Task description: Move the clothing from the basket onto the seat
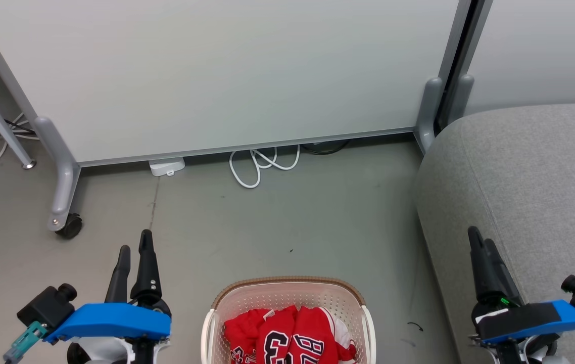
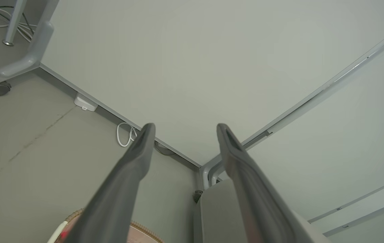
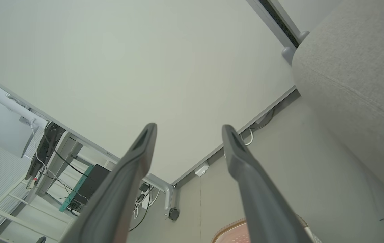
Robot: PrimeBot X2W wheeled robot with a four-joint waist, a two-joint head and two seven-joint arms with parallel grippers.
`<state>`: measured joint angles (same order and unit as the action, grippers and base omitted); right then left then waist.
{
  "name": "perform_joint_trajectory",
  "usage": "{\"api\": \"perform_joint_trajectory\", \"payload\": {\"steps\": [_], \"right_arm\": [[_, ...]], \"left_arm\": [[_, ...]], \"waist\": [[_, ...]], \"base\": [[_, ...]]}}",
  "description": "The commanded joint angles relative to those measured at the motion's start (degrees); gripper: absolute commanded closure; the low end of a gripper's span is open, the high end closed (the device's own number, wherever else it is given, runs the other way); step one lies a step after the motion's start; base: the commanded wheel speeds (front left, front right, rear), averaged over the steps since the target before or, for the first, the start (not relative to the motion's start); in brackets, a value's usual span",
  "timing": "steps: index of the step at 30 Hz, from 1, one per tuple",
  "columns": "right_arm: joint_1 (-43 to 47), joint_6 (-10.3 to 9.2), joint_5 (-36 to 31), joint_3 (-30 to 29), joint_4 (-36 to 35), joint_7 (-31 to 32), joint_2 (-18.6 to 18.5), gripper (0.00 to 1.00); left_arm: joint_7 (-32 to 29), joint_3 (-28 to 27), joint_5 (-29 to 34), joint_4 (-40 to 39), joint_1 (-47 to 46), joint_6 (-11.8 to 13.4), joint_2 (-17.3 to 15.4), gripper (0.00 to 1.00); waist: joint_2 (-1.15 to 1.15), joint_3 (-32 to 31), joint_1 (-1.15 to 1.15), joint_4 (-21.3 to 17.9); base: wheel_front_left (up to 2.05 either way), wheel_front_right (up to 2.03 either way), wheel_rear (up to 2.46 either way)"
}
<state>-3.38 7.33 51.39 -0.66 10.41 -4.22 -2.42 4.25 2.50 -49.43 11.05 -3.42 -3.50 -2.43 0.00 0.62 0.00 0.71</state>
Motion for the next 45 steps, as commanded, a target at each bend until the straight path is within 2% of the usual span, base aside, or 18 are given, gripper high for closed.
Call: {"api": "perform_joint_trajectory", "payload": {"steps": [1, 27, 45], "right_arm": [[-0.61, 0.14, -2.34, 0.32, -0.92, -0.61, -0.34, 0.00], [-0.55, 0.16, -22.97, -0.31, 0.10, -5.08, -0.47, 0.00], [-0.20, 0.18, -33.19, -0.30, 0.13, -7.46, -0.53, 0.00]], "left_arm": [[0.58, 0.51, 2.41, -0.61, -1.46, 0.32, -0.41, 0.00], [5.03, 4.12, 21.96, -0.03, -1.71, 1.97, -0.48, 0.00], [7.41, 5.71, 31.25, 0.23, -1.48, 1.58, -0.52, 0.00]], "waist": [[0.00, 0.01, 0.00, 0.01], [0.00, 0.05, 0.00, 0.36], [0.00, -0.07, 0.00, 0.74]], "base": [[0.00, 0.00, 0.00], [0.00, 0.00, 0.00], [0.00, 0.00, 0.00]]}}
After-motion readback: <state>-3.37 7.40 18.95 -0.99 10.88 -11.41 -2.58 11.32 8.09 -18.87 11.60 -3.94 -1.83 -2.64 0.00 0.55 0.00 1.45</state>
